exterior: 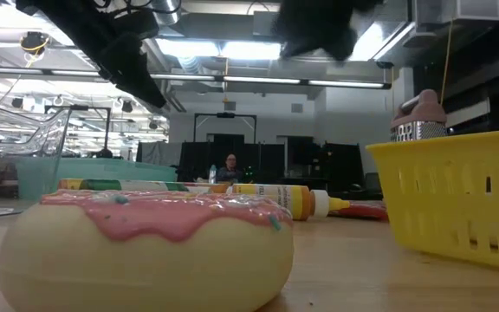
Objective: Pick & Place Food Item
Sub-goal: Put the pink donut into the yellow bin, then put the blue donut into the yellow bin
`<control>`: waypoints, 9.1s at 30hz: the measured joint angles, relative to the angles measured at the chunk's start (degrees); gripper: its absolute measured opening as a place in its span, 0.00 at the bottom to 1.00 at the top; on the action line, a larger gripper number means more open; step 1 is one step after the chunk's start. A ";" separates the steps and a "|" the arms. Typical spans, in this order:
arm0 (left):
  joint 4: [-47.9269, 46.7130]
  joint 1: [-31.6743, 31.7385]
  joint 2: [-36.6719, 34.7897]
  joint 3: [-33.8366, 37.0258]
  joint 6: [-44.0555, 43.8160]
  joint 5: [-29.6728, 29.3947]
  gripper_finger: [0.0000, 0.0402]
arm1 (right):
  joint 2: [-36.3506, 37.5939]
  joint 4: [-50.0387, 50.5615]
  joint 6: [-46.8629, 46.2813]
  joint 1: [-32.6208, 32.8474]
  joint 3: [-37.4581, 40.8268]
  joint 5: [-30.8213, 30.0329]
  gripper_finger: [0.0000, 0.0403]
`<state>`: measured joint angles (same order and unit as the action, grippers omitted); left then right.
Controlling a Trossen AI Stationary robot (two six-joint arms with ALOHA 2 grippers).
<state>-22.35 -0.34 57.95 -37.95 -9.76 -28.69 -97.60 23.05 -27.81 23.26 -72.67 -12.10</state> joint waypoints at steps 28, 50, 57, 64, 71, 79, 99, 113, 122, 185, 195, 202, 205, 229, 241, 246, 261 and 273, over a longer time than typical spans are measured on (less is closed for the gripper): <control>-1.40 0.00 0.00 0.02 7.97 1.76 0.50 | -26.70 -1.50 -13.88 2.41 -20.23 10.85 0.45; -1.42 0.07 0.02 0.02 11.36 2.91 0.50 | -29.72 -0.52 -24.56 5.73 -20.28 8.89 0.45; -1.60 0.07 0.02 0.02 10.53 2.91 0.50 | -32.01 -0.58 -23.80 5.08 -20.28 10.64 0.45; -1.47 0.07 0.02 0.02 10.43 2.91 0.50 | -32.03 -0.37 -21.83 4.62 -20.30 8.63 0.37; -1.47 0.07 0.02 0.02 10.47 2.99 0.50 | -31.99 -0.72 -21.00 3.43 -20.30 8.79 0.04; -1.46 0.07 0.02 0.02 10.51 3.11 0.50 | -27.16 -1.75 -17.36 1.71 -20.10 4.08 0.03; 0.13 0.07 0.02 0.02 10.58 3.09 0.50 | -10.70 38.77 -46.61 11.84 -20.19 -8.08 0.03; 0.27 0.07 0.02 0.02 10.58 4.94 0.50 | -10.82 42.94 -66.61 19.66 -15.85 -8.04 0.03; 0.31 0.07 0.02 0.02 10.50 6.17 0.50 | -10.85 38.12 -70.77 21.48 -8.59 -8.31 0.03; 7.07 0.07 0.01 0.02 12.83 7.89 0.50 | -10.61 56.53 -55.46 1.51 -19.58 -39.75 0.64; 7.51 7.21 -5.75 0.00 16.15 13.68 0.50 | -10.26 27.86 -13.82 -19.95 -19.60 -32.66 0.56; 8.48 19.03 -14.80 0.44 16.85 24.53 0.50 | -10.26 4.80 5.14 -29.03 -19.60 -15.37 0.55; 12.93 24.70 -17.80 3.96 15.27 30.24 0.50 | -10.78 3.31 5.81 -33.97 -19.62 -10.56 0.55; 40.31 36.70 -20.21 28.41 6.08 34.10 0.50 | -25.58 4.80 -4.72 -42.83 -23.68 5.08 0.54; 38.74 36.70 -20.13 28.46 7.54 34.14 0.50 | -40.25 29.63 -3.67 -42.66 -50.80 2.27 0.54; 38.38 36.68 -20.13 28.46 8.30 34.11 0.50 | -40.90 32.01 -5.56 -42.66 -51.45 2.75 0.54; 38.38 36.70 -20.09 28.46 9.07 33.81 0.50 | -40.83 32.61 -14.54 -42.29 -51.31 8.52 0.54; 38.38 36.70 -20.09 28.46 10.06 34.12 0.50 | -40.79 40.23 -4.30 -44.86 -60.89 8.50 0.54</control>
<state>16.03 36.36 37.87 -9.50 0.30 5.43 -138.39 63.27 -32.12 -21.60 -133.55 -3.60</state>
